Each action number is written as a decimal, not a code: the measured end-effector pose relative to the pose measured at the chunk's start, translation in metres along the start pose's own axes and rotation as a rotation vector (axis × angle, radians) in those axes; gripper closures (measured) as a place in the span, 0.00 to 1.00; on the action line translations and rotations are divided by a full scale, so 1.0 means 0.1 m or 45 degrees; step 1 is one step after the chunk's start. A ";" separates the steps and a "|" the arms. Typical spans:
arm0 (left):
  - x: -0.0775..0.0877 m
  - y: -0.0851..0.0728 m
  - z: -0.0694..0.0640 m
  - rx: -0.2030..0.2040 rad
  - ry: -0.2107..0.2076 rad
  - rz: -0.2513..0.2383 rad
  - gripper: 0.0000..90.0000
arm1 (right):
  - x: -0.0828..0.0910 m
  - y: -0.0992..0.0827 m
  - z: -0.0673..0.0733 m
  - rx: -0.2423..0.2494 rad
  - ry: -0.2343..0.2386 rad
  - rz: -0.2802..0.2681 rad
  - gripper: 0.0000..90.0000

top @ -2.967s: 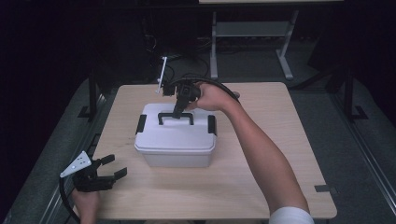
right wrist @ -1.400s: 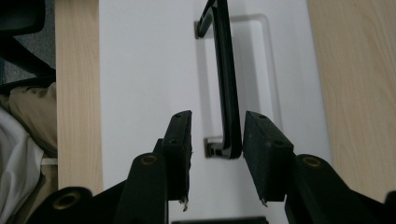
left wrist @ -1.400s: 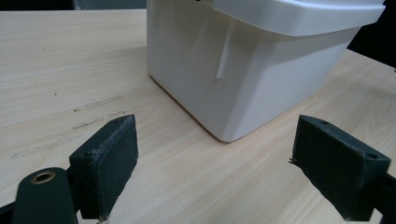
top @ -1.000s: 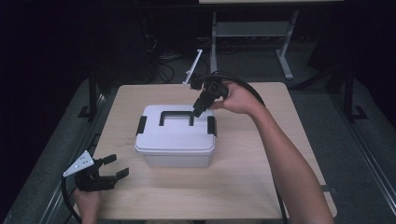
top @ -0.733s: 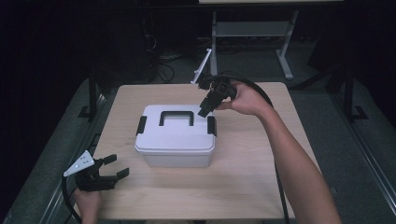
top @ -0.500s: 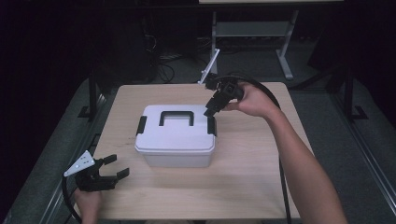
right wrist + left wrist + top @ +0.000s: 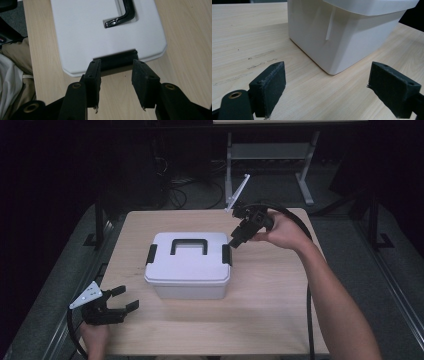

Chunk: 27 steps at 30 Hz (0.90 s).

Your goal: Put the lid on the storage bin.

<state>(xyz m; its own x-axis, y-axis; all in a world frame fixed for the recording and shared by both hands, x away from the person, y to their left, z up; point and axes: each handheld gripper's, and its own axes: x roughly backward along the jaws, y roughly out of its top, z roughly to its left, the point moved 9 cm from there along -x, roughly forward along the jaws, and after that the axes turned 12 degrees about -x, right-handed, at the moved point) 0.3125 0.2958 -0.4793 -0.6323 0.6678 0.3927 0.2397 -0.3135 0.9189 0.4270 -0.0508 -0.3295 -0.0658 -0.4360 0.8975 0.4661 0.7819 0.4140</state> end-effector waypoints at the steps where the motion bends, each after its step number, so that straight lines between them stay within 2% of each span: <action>1: 0.00 0.00 0.00 0.000 0.000 0.002 0.15 | 0.00 -0.02 -0.01 -0.002 0.000 0.000 0.65; 27: -0.02 0.00 -0.01 -0.002 -0.002 0.011 0.15 | -0.03 -0.32 -0.11 -0.066 -0.003 -0.013 0.61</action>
<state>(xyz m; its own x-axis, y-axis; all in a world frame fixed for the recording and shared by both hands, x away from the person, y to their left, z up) 0.3126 0.2938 -0.4801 -0.6292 0.6658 0.4010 0.2443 -0.3203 0.9153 0.4220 -0.0796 -0.3469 -0.0727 -0.4429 0.8936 0.5102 0.7533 0.4149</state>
